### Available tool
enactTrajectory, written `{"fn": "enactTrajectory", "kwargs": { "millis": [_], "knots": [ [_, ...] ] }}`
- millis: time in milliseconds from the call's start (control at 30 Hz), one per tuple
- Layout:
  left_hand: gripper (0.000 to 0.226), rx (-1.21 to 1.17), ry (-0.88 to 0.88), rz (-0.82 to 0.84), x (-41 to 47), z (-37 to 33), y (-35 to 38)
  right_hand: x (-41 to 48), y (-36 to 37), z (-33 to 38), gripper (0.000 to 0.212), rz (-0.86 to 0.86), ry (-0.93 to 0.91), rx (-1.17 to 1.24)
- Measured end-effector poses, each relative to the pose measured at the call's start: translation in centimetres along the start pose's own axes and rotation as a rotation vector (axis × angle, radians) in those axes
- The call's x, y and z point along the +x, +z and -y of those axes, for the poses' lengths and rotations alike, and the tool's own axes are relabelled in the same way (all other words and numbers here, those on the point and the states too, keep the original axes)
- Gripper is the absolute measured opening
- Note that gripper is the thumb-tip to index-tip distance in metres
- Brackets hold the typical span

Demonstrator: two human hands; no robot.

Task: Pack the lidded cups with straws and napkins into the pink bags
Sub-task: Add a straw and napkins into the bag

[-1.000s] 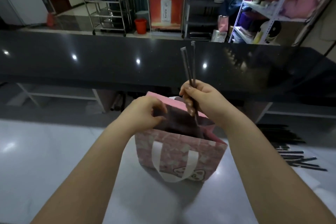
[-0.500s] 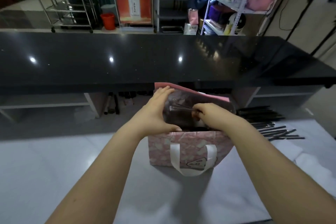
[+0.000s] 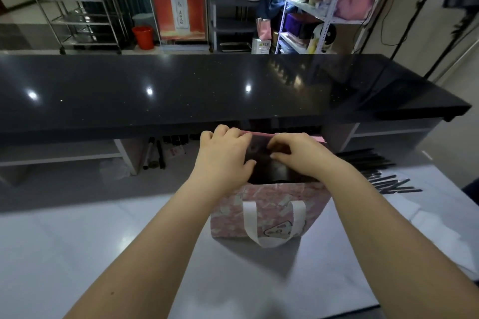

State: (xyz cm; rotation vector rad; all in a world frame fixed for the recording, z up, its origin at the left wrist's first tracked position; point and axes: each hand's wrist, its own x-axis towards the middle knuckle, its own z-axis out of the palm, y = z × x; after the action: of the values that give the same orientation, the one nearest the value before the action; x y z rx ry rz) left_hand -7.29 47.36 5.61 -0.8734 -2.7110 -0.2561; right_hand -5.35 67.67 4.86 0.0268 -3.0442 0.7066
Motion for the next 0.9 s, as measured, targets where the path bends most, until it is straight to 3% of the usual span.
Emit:
{"fn": "enactTrajectory", "kwargs": {
  "millis": [200, 367, 633, 900],
  "knots": [
    [0.030, -0.068, -0.015, -0.080, 2.7, -5.6, -1.6, -3.7, -5.1, -2.3, 0.012, -0.158, 0.042, 0.163],
    [0.031, -0.127, 0.011, -0.035, 6.0, -11.9, -0.5, -7.7, -7.8, -7.2, 0.013, -0.290, 0.093, 0.226],
    [0.024, -0.152, 0.173, 0.063, 9.2, -24.7, 4.4, -13.8, -10.2, -19.6, 0.024, -0.288, 0.309, 0.075],
    [0.030, -0.187, 0.174, 0.335, 10.5, -35.9, 14.0, -20.8, -10.0, -33.1, 0.024, -0.238, 0.473, 0.154]
  ]
}}
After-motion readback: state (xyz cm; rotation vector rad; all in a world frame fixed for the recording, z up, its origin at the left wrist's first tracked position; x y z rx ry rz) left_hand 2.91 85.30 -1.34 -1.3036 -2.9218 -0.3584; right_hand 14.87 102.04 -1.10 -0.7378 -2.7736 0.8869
